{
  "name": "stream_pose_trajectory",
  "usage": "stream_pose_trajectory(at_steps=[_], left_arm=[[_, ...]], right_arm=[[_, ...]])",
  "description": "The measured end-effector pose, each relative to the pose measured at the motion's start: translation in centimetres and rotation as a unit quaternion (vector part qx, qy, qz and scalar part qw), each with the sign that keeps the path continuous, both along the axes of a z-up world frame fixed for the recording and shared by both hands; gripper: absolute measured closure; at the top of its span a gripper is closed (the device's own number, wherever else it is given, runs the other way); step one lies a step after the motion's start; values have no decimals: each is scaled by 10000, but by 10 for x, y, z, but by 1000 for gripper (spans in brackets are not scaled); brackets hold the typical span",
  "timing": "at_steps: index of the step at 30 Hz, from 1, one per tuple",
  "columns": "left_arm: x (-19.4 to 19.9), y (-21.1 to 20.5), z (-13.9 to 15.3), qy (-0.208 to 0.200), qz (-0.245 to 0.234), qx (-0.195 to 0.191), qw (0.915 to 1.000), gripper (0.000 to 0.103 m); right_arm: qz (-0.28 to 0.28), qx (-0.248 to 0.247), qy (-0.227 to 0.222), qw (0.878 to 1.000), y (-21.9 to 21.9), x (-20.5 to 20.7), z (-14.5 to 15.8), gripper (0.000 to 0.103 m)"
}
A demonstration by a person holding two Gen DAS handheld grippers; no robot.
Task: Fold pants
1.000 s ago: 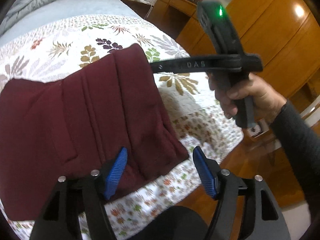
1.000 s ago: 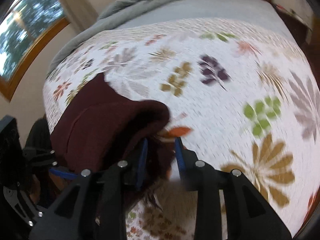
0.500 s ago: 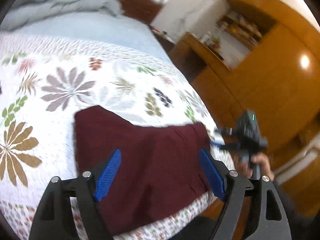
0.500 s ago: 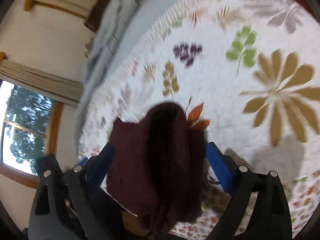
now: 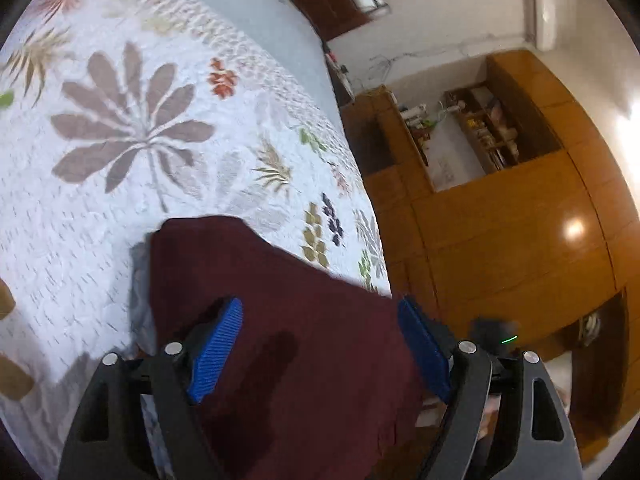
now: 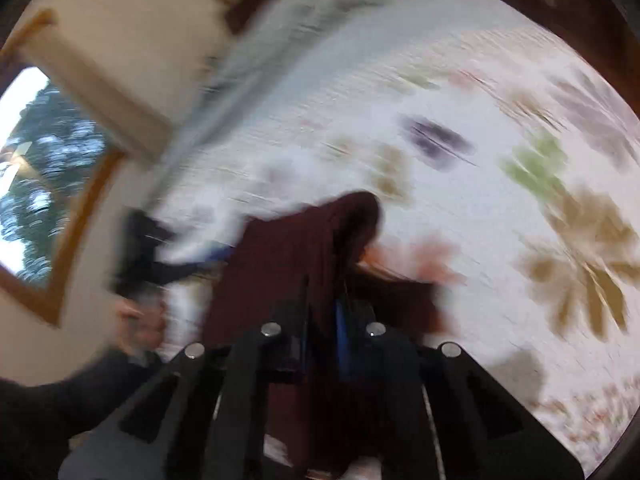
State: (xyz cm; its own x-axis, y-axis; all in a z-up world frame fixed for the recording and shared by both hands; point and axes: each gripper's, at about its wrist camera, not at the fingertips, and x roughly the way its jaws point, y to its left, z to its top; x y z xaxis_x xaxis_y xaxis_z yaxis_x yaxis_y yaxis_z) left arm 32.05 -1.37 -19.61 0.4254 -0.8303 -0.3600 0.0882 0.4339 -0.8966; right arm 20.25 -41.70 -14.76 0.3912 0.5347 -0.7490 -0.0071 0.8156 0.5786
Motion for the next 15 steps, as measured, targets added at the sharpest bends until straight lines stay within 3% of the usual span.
stream_pose_trajectory(at_steps=[2,3,5,7,11,15], left_arm=[[2,1,-4,78,60,-137,9999,23],[3,0,-3,58,56,-127,9999,23],[3,-2,4,-30,-8,-101,9999,23],[-1,-4,14,-143,-71,-88,9998,23],[-24,-5,34,-427,-207,-126,9988,23],[-52,-11,37,-425,-463,-56,9980,22]], right_arm=[[-405,-126,622,9972,-23,-11,-48,72],[-558,-66,513,9971,-28,-17,-47,63],[-623,162,199,9977,-30,-25,-32,60],[-908,285,77,9954,-33,-37,-19,39],[-1189,646,548,9893,-34,-65,-20,34],[-1252,1231,948,9799,-23,-97,-23,27]])
